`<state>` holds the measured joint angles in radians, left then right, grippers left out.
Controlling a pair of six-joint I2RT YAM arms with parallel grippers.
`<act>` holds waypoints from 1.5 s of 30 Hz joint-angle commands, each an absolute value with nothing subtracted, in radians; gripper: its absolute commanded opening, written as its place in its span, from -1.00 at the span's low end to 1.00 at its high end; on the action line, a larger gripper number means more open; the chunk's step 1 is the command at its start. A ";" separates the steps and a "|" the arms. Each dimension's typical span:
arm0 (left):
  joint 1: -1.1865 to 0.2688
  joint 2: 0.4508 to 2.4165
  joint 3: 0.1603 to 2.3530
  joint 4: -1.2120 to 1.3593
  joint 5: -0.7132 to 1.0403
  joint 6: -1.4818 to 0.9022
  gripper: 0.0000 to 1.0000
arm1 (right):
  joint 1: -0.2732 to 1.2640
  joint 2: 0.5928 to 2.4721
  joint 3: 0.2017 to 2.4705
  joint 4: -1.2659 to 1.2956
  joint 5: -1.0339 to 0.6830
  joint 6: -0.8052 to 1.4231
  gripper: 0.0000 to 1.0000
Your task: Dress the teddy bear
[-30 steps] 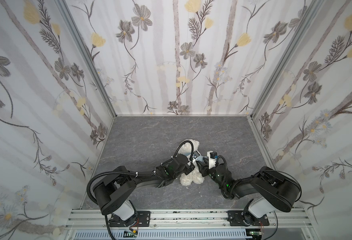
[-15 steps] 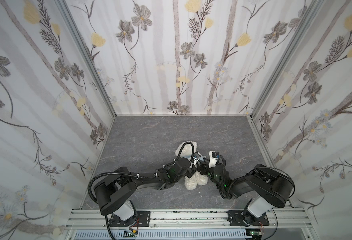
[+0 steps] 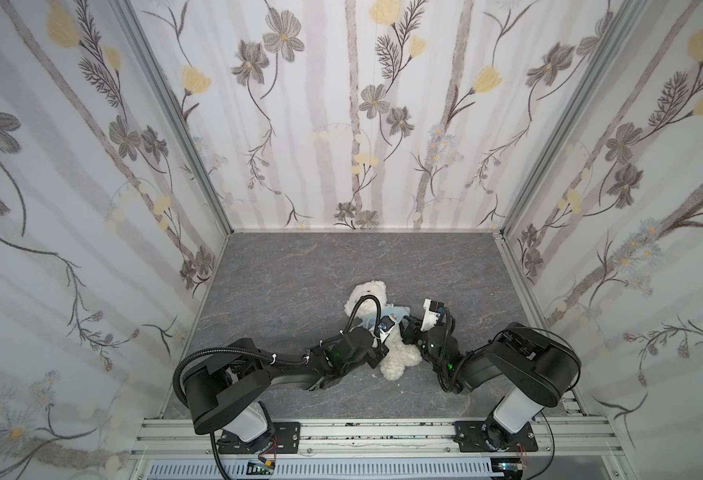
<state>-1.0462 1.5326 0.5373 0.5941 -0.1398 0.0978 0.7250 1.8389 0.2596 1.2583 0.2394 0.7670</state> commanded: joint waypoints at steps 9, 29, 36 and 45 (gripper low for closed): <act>-1.063 1.485 0.601 0.520 -0.270 0.202 -0.29 | 0.715 1.841 0.214 1.511 0.110 0.588 -0.80; -1.095 1.685 0.764 0.515 -0.536 0.282 0.50 | 0.742 1.744 0.212 1.355 0.112 0.544 -0.82; -1.090 1.704 0.786 0.515 -0.580 0.327 0.10 | 0.749 1.753 0.216 1.322 0.120 0.494 -0.83; -1.050 1.711 0.784 0.516 -0.547 0.343 -0.80 | 0.749 1.746 0.218 1.283 0.134 0.431 -0.82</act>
<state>-1.0679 1.7119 0.7799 0.4980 -0.5156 0.3378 0.7467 1.7493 0.2108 1.2861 0.1398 0.4648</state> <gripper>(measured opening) 0.136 0.094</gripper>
